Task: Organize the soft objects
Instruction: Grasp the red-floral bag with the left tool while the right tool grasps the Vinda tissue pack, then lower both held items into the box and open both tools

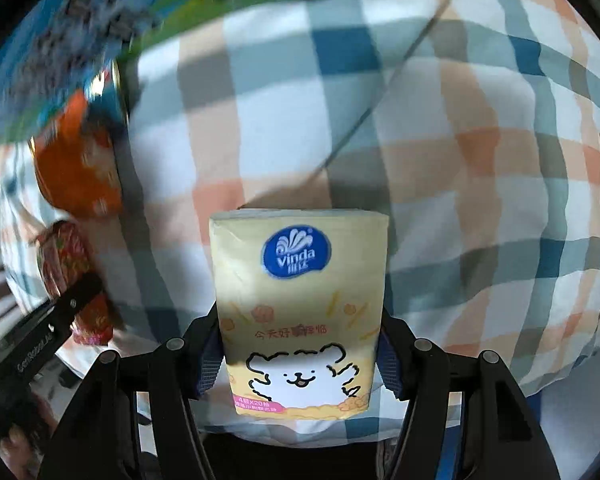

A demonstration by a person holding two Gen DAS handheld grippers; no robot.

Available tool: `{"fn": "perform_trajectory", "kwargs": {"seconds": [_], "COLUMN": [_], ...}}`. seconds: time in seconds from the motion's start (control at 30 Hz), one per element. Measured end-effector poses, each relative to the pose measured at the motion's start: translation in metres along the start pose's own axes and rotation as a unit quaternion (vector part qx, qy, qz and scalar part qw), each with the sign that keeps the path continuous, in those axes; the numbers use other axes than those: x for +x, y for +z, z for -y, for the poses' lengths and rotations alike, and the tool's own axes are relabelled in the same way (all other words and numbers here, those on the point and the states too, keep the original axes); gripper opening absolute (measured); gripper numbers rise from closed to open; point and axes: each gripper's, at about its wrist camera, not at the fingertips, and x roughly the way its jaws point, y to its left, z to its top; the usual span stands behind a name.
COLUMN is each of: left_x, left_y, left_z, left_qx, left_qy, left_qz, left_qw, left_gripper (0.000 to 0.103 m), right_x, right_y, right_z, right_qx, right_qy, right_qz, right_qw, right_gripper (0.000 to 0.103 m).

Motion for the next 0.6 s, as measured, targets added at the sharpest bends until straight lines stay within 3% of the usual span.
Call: {"fn": "perform_trajectory", "kwargs": {"seconds": [0.23, 0.33, 0.5, 0.6], "left_x": [0.014, 0.010, -0.003, -0.016], "left_y": [-0.002, 0.005, 0.004, -0.001], "left_z": [0.014, 0.014, 0.006, 0.011], "left_qx": [0.023, 0.024, 0.027, 0.029], "left_qy": [0.018, 0.016, 0.019, 0.008], "left_qz": [-0.003, 0.000, 0.008, 0.016], "left_qw": [0.9996, 0.9996, 0.9994, 0.9994], "left_gripper": [0.049, 0.049, 0.045, 0.044], "right_x": [0.013, 0.011, 0.019, 0.016], "right_y": [-0.016, -0.017, -0.019, -0.026], "right_z": [-0.008, -0.020, -0.005, -0.022], "right_qx": [-0.022, -0.018, -0.027, -0.028], "right_qy": [-0.038, -0.039, -0.043, -0.032], "right_qz": [-0.005, -0.011, -0.012, -0.008], "right_qw": [0.999, 0.999, 0.999, 0.999], "right_gripper": [0.067, 0.067, 0.066, 0.066]}}
